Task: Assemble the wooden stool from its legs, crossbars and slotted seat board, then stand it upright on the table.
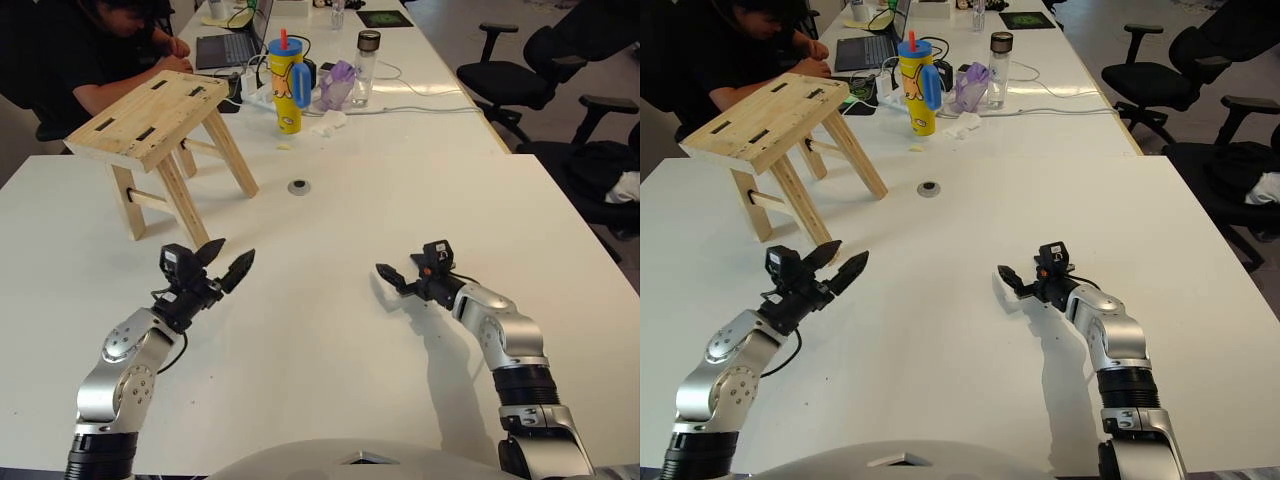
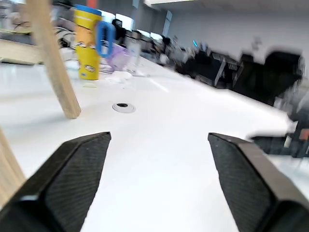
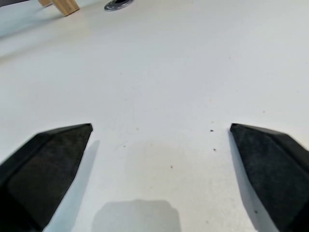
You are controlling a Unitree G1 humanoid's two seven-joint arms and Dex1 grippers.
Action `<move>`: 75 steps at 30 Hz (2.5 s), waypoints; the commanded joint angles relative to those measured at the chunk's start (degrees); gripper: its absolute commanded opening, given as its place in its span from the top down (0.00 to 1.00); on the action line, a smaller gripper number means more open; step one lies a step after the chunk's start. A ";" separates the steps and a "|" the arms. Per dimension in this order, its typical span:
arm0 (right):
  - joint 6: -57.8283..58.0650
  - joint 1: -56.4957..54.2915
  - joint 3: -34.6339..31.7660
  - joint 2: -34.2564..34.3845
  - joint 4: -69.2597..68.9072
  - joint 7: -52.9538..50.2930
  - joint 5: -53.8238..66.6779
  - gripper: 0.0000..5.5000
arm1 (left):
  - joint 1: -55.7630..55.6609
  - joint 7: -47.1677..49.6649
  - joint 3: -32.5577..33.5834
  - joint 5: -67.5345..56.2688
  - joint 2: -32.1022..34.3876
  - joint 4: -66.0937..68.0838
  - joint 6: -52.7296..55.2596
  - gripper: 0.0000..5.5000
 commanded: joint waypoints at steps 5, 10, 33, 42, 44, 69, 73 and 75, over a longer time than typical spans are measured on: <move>-0.59 -1.03 0.97 0.89 1.22 -0.48 -1.43 0.02 | -16.82 -6.85 -5.37 21.14 10.70 25.66 -14.61 0.57; -0.88 -1.80 1.73 1.71 1.73 -0.81 -1.74 0.02 | -32.37 -2.65 -11.93 36.21 13.57 48.85 -25.87 0.71; -8.47 -8.43 0.95 7.86 4.50 -6.75 -4.21 0.02 | -37.51 20.56 -2.15 19.80 -10.37 41.96 -23.94 1.00; -22.52 -19.57 0.12 17.84 6.27 -19.75 -8.33 0.02 | -38.46 23.86 -0.10 14.78 -20.92 33.61 -20.30 1.00; -24.61 -21.34 -0.09 18.44 8.92 -21.69 -9.76 0.02 | -39.33 24.58 0.31 15.19 -21.58 34.60 -20.43 1.00; -38.30 -33.58 -0.90 19.19 34.69 -28.82 -16.19 0.02 | -48.16 26.31 0.13 21.36 -25.61 51.58 -27.63 1.00; -36.82 -35.98 -2.20 20.31 38.79 -25.71 -13.39 0.02 | -49.01 21.84 1.71 17.91 -25.82 54.33 -26.90 1.00; -37.83 -36.48 -1.98 20.30 40.13 -24.70 -13.36 0.02 | -49.34 22.35 1.59 18.91 -25.36 55.17 -27.92 1.00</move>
